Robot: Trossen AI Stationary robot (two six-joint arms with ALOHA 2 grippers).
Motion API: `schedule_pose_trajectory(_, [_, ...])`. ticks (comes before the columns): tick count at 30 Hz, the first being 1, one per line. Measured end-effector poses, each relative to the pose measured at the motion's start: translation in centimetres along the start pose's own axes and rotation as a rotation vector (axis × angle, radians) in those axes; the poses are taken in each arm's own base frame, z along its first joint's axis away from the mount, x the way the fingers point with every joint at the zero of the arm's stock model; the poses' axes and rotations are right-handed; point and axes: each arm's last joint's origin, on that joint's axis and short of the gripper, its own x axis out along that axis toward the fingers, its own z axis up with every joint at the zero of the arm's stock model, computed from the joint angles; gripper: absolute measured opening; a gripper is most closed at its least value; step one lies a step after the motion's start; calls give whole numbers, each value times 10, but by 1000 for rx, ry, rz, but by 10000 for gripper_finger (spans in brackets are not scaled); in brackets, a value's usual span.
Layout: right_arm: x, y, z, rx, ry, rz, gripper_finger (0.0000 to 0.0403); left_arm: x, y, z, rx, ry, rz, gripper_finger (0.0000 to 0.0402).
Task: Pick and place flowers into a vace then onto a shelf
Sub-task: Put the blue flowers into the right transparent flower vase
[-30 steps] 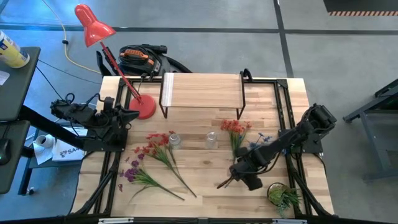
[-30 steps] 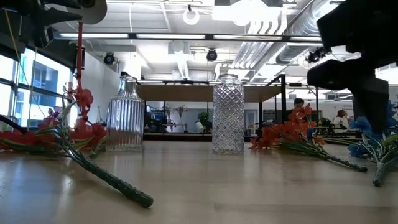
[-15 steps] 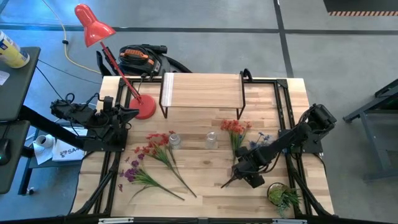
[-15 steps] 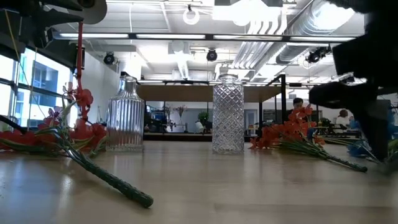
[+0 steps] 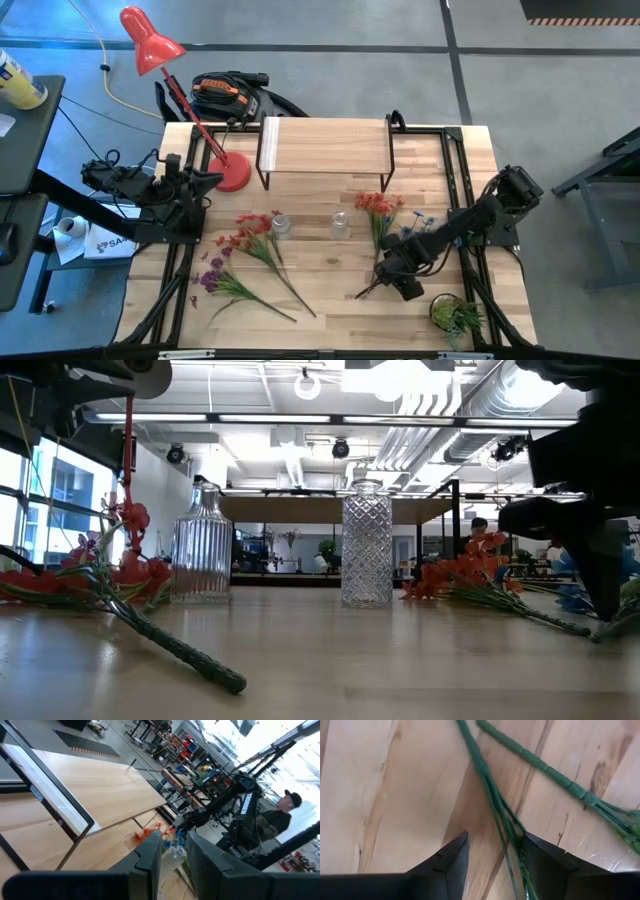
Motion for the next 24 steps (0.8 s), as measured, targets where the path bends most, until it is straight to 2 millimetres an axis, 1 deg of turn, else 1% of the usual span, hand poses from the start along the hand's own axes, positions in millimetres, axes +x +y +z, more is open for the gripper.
schedule_pose_trajectory(3, [2,-4,1,47,8,7,135,0,0,0,-7,-4,4,127])
schedule_pose_trajectory(10, [2,-13,2,64,7,13,22,0,0,0,-26,-8,7,127])
schedule_pose_trajectory(11, [3,-13,2,63,8,16,12,0,0,0,-26,-8,8,127])
schedule_pose_trajectory(17, [1,-14,2,92,31,37,11,0,0,0,-26,-8,7,127])
schedule_pose_trajectory(20, [-7,-11,5,88,76,8,4,0,0,0,-26,-8,7,127])
schedule_pose_trajectory(24, [-23,-11,9,77,171,-73,3,0,0,0,-26,-8,8,127])
